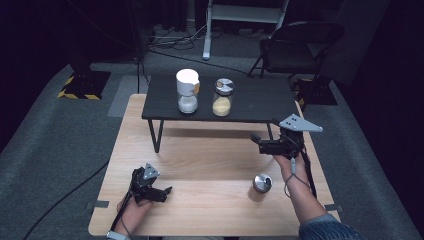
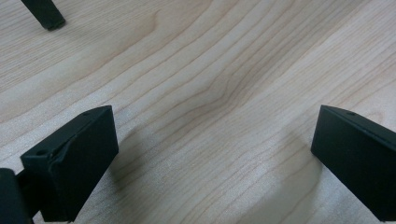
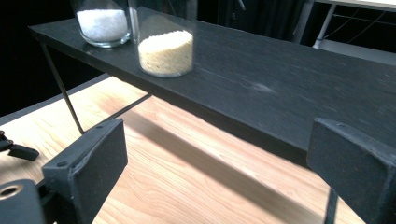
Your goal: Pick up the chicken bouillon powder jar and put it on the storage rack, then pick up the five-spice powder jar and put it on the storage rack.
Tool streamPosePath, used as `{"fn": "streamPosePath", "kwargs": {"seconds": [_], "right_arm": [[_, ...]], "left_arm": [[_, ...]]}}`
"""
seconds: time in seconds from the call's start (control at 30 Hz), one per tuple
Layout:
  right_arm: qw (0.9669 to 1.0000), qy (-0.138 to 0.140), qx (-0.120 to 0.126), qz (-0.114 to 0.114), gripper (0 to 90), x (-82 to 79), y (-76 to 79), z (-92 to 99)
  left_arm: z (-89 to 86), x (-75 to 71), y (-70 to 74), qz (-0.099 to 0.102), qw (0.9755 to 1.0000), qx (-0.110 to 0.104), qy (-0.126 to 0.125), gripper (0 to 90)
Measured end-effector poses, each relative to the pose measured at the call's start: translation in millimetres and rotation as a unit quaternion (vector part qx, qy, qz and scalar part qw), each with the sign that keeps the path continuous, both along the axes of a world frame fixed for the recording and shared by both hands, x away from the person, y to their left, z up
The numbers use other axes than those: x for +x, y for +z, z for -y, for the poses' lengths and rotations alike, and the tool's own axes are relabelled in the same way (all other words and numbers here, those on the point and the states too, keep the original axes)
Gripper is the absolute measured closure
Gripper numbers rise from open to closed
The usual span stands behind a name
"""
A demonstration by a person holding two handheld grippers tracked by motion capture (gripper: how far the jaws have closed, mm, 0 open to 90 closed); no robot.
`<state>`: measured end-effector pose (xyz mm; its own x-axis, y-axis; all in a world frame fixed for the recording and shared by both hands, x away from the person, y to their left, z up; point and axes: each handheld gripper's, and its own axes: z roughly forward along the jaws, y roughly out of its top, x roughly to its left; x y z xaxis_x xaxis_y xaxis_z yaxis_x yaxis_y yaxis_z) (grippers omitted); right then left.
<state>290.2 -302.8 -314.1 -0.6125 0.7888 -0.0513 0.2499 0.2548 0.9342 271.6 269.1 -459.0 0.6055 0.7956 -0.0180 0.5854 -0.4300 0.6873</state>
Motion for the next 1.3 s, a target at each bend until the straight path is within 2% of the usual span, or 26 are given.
{"fn": "streamPosePath", "kwargs": {"seconds": [0.2,0.3,0.57,0.87,1.0,1.3], "right_arm": [[1.0,-0.006,0.001,-0.001,4.8,-13.0,-7.6,14.9],[0.9999,-0.009,-0.01,0.003,4.8,-23.1,-12.3,22.4],[1.0,-0.006,0.004,0.004,4.7,-42.9,-21.9,40.6],[0.9999,-0.001,0.008,0.007,4.8,-60.4,-33.2,51.4],[0.9999,0.006,0.009,0.011,4.8,-66.2,-42.7,53.8],[0.9998,0.01,0.015,-0.009,4.1,-75.3,-68.1,57.9]], "left_arm": [[0.1,-0.2,0.0,0.0,1.0,0.0,0.0,0.6],[0.1,-0.3,0.0,0.0,1.0,0.0,0.001,0.6],[0.2,-0.4,0.0,0.0,1.0,0.0,0.001,0.6],[0.0,-1.7,-0.2,0.001,1.0,0.0,0.003,0.5],[0.0,-1.7,-0.1,0.001,1.0,0.0,0.003,0.6],[0.0,-1.7,-0.2,0.001,1.0,0.0,0.003,0.6]]}}
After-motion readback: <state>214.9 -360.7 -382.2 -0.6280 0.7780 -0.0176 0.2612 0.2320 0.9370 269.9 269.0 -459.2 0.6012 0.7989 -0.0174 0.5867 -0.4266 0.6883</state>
